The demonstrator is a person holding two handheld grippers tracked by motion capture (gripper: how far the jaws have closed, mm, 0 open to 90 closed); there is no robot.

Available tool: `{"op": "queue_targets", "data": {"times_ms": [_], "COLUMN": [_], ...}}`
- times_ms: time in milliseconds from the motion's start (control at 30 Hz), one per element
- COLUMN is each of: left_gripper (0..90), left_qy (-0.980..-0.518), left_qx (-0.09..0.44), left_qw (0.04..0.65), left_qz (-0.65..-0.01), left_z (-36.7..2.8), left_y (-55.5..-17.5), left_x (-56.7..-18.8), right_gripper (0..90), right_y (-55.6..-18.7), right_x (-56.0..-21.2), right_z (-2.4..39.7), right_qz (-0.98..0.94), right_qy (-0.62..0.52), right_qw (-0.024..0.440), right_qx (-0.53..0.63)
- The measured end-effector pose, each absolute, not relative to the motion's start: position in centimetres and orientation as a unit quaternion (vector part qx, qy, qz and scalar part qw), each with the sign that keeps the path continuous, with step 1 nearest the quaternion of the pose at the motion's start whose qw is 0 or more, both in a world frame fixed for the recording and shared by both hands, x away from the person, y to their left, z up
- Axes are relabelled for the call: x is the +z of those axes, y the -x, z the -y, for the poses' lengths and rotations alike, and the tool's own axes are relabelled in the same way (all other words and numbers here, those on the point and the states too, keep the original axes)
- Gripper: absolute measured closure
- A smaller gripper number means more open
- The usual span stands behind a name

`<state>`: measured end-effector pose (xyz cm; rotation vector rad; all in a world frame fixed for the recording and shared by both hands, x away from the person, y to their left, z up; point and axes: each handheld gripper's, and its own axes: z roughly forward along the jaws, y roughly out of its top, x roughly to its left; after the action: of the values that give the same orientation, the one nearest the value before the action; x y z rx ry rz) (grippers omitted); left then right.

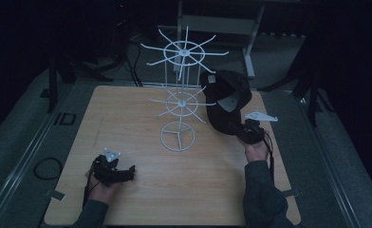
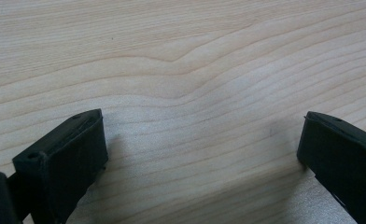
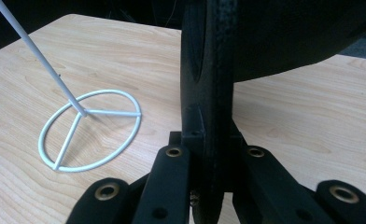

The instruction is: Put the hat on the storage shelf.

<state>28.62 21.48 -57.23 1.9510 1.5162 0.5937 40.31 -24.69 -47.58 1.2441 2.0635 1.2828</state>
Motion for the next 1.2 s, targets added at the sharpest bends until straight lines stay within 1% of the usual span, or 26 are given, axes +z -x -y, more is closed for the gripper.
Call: {"op": "queue_targets", "data": {"times_ms": [367, 1200], "left_gripper": [1.5, 1.5], "left_qy": [-0.733, -0.733], "left_qx": [0.223, 0.224], "left_qw": [0.296, 0.296], "left_qz": [-0.570, -0.570], "left_z": [-21.5, -21.5], "left_y": [-28.6, -28.6], "left_x": [-57.2, -57.2], "right_gripper": [86.6, 86.5], "right_y": [-40.8, -40.7], "right_x": [-46.7, -43.5], "right_z": [24.4, 24.0], "right_qz": [-0.746, -0.743], "right_qy": [-0.432, -0.394], "right_qw": [0.212, 0.233], "right_qx": [0.461, 0.487]}}
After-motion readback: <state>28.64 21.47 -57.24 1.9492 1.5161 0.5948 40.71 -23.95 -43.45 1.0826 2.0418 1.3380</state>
